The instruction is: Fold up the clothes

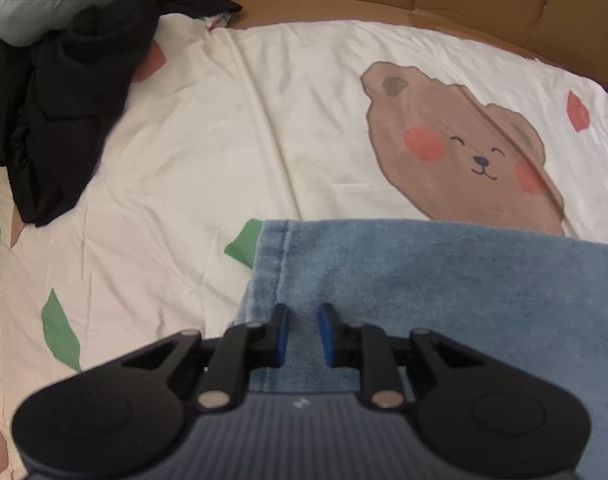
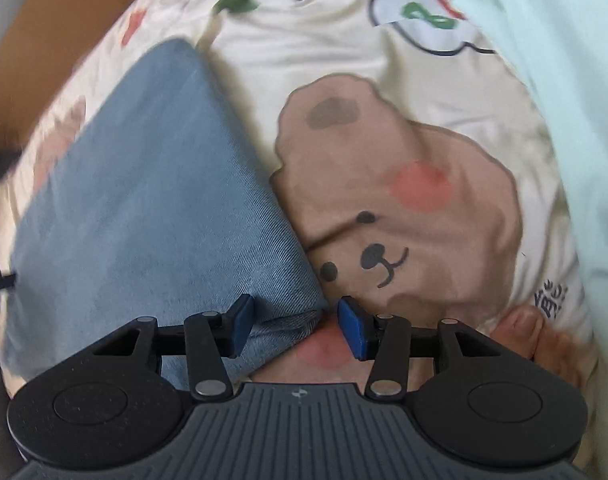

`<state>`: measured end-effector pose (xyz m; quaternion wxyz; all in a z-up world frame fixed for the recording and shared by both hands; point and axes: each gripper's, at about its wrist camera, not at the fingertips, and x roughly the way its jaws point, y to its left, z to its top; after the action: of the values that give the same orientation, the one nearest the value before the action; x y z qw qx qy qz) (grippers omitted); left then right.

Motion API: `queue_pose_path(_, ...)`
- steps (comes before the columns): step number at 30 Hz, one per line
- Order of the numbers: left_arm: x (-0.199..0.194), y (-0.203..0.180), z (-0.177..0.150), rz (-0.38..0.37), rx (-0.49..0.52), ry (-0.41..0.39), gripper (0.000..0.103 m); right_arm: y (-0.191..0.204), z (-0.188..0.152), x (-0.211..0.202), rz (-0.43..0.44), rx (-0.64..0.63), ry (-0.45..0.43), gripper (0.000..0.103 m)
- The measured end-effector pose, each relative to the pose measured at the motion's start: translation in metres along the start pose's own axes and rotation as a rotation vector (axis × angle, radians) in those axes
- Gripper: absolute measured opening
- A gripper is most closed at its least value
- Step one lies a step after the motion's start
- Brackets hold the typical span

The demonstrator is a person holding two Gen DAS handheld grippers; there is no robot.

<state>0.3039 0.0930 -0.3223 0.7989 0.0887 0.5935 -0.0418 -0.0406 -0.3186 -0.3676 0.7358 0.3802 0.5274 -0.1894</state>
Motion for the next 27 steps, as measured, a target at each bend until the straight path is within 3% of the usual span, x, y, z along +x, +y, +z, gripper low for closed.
queue_pose_path(4, -0.012, -0.007, 0.0, 0.029, 0.033, 0.003, 0.02, -0.002, 0.008, -0.011, 0.024, 0.05, -0.063, 0.054)
queue_pose_path(7, -0.028, -0.009, -0.011, 0.028, 0.082, -0.008, 0.025, 0.001, 0.013, -0.006, 0.035, 0.022, -0.087, 0.055)
queue_pose_path(9, -0.038, -0.01, -0.024, 0.032, 0.127, 0.0, 0.026, -0.002, 0.013, 0.004, 0.045, 0.041, -0.06, 0.055)
queue_pose_path(13, -0.044, -0.008, -0.051, 0.059, 0.163, 0.045, 0.039, -0.004, 0.003, 0.007, 0.081, 0.038, -0.02, 0.055)
queue_pose_path(16, -0.048, -0.006, -0.072, 0.08, 0.188, 0.08, 0.04, 0.005, 0.002, -0.003, 0.089, -0.014, 0.02, 0.05)
queue_pose_path(21, -0.052, -0.003, -0.083, 0.081, 0.12, 0.093, 0.044, 0.006, 0.015, -0.026, 0.101, -0.044, -0.019, 0.051)
queue_pose_path(27, -0.056, -0.018, -0.087, 0.057, 0.141, 0.083, 0.047, 0.001, 0.016, -0.038, 0.112, 0.018, -0.026, 0.053)
